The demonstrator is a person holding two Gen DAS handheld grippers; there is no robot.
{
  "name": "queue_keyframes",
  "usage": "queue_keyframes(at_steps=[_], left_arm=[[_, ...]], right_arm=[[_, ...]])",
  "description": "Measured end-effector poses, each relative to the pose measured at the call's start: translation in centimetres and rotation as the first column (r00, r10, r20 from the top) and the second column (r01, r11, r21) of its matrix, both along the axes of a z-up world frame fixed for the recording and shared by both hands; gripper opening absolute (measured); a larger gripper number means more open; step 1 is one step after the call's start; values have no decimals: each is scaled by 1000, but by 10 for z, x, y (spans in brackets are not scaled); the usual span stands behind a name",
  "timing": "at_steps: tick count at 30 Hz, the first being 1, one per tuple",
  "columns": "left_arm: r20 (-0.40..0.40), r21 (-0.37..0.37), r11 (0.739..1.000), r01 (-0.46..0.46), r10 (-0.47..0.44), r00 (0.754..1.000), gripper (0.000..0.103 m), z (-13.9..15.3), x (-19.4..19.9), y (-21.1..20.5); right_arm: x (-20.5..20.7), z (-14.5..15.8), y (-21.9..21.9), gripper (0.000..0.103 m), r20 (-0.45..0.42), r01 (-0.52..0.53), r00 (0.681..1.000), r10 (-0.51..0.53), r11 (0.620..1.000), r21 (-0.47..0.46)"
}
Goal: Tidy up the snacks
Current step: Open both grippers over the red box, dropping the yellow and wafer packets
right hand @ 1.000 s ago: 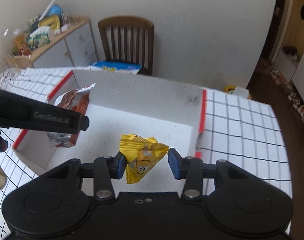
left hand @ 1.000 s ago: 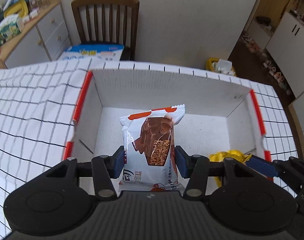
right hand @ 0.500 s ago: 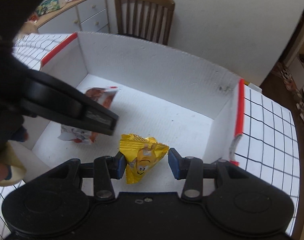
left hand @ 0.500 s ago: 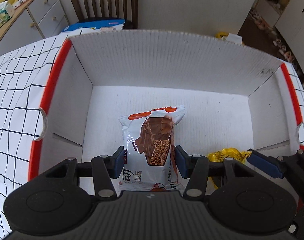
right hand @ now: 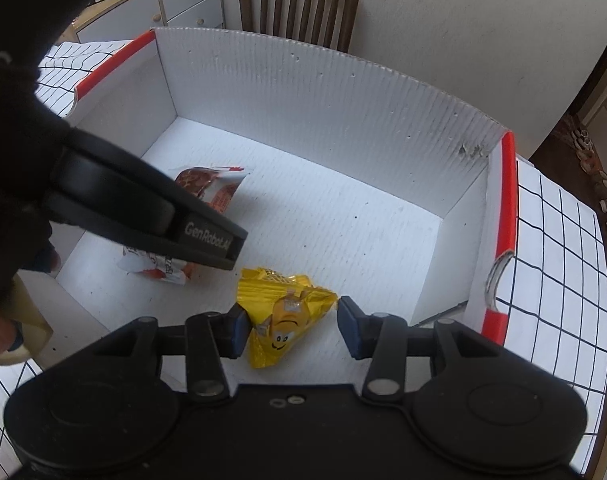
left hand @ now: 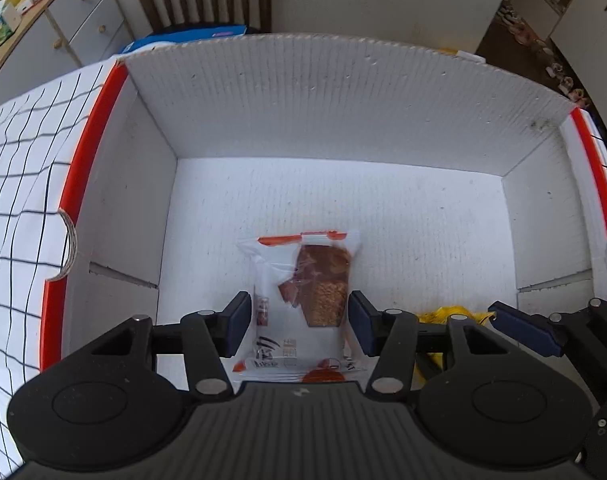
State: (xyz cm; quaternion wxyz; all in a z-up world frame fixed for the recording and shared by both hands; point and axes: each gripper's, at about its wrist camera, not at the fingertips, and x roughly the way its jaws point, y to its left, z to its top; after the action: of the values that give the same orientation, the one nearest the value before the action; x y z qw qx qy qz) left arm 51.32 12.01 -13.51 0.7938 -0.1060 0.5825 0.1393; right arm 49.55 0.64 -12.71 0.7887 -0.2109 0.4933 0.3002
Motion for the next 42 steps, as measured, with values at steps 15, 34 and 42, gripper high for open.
queue_keyframes(at_steps=[15,34,42], left_arm=[[134,30,999,-21,17,991,65,51,-34,-5],[293,49,996,75,-86,952,65,128,-127,-25],[349,62,991,120,-134,928,65,150,-169,-33]], right_arm=[[-14,27,-6,69,62,2,998,-5,998,55],[-77,111,-45,77,196,82,975,-109,987,137],[-111,136,-58,80,227,114,962,-154,977,178]])
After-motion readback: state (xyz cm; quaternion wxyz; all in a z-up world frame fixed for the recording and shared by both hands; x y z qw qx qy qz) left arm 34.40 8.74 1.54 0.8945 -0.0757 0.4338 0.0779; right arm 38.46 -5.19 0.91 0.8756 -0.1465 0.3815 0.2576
